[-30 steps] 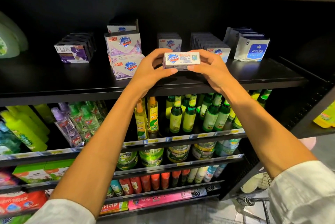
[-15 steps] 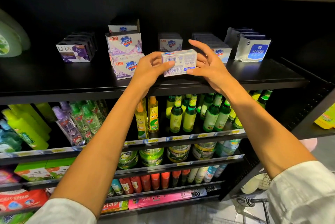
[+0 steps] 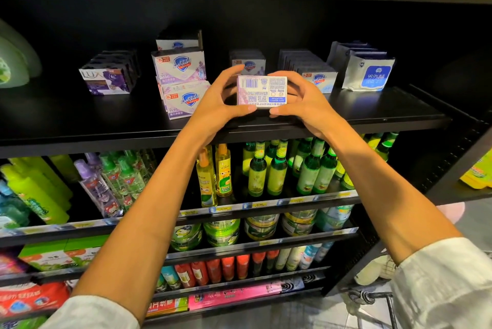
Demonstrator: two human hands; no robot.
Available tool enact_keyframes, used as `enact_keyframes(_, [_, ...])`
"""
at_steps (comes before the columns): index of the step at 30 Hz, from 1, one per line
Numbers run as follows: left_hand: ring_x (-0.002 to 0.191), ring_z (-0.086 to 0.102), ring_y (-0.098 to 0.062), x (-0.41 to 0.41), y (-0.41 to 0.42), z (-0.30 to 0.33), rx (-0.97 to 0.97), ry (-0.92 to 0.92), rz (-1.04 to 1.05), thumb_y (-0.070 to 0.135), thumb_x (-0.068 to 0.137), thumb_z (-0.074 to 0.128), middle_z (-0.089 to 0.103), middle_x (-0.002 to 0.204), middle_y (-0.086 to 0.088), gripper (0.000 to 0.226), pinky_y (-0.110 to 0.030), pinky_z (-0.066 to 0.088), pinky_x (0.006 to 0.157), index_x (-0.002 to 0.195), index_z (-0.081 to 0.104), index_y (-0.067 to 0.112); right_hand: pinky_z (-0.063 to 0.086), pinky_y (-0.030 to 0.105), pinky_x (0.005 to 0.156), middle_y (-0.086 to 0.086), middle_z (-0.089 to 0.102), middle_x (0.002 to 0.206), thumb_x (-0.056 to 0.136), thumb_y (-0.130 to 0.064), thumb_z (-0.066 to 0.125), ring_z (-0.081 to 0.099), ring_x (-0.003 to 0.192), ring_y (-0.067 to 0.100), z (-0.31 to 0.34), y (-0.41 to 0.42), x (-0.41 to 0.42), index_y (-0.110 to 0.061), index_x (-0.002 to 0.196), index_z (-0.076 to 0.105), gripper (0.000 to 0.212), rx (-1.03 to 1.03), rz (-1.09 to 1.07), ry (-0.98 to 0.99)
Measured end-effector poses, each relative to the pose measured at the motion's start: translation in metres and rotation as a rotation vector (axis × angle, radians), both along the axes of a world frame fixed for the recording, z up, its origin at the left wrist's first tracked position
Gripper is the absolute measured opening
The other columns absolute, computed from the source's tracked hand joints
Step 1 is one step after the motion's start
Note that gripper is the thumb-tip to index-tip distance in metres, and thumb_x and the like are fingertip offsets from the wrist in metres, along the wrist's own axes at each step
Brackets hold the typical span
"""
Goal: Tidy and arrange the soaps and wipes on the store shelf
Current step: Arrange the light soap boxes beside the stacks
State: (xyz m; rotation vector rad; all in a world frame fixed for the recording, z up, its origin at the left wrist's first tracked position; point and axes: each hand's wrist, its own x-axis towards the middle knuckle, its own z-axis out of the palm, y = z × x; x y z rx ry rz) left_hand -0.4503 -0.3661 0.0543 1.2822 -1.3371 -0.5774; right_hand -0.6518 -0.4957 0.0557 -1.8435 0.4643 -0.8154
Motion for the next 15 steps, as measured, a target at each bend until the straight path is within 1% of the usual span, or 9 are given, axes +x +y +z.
enact_keyframes(2, [0.137,0.049,-0.007,0.0014,0.0001,-0.0004,0.003,-0.047,-0.005,0.001,0.082,0.083,0.052,0.148,0.007,0.086,-0.040,0.049,0.113,0.152,0.043,0.030,0.056,0.059,0.097,0.012,0.067,0.133,0.078,0.008,0.082,0.067,0.122,0.032,0.0000,0.0003,-0.0002,-0.015,0.140,0.055,0.072,0.018,0.008,-0.004])
enact_keyframes(4, [0.137,0.049,-0.005,0.0013,-0.0006,-0.0018,0.001,-0.067,0.007,-0.002,0.080,0.083,0.056,0.145,0.008,0.084,-0.043,0.048,0.113,0.150,0.046,0.027,0.059,0.058,0.094,0.014,0.066,0.134,0.081,0.010,0.080,0.066,0.122,0.033,0.0003,0.0004,0.0000,-0.011,0.142,0.053,0.070,0.039,0.015,-0.007])
enact_keyframes(6, [0.136,0.051,-0.008,0.0014,-0.0015,-0.0034,-0.007,-0.072,0.027,-0.002,0.081,0.082,0.059,0.142,0.007,0.077,-0.047,0.046,0.115,0.147,0.050,0.023,0.057,0.055,0.098,0.013,0.066,0.135,0.081,0.009,0.079,0.065,0.124,0.030,0.0000,-0.0003,0.0006,-0.010,0.143,0.052,0.070,0.039,0.021,0.004])
enact_keyframes(9, [0.136,0.052,-0.011,0.0028,-0.0032,-0.0045,-0.005,-0.037,0.047,0.000,0.083,0.081,0.061,0.142,0.005,0.071,-0.045,0.044,0.117,0.145,0.052,0.019,0.052,0.047,0.109,0.010,0.065,0.137,0.083,0.006,0.080,0.064,0.127,0.023,-0.0004,-0.0028,0.0009,-0.013,0.145,0.051,0.071,0.021,0.009,0.022])
enact_keyframes(12, [0.135,0.054,-0.012,0.0036,-0.0046,-0.0049,0.006,-0.012,0.043,0.003,0.085,0.081,0.062,0.141,0.003,0.067,-0.045,0.045,0.116,0.144,0.053,0.019,0.051,0.040,0.109,0.008,0.060,0.142,0.085,0.006,0.078,0.060,0.132,0.019,0.0017,-0.0024,-0.0003,-0.015,0.150,0.047,0.076,0.035,0.016,-0.004])
enact_keyframes(15, [0.136,0.054,-0.014,0.0046,-0.0064,-0.0053,0.027,-0.002,0.033,0.009,0.086,0.081,0.061,0.142,0.003,0.066,-0.047,0.047,0.115,0.145,0.052,0.021,0.052,0.039,0.108,0.008,0.060,0.143,0.084,0.010,0.077,0.059,0.133,0.019,0.0016,-0.0017,-0.0012,-0.014,0.151,0.047,0.077,0.038,0.020,-0.022])
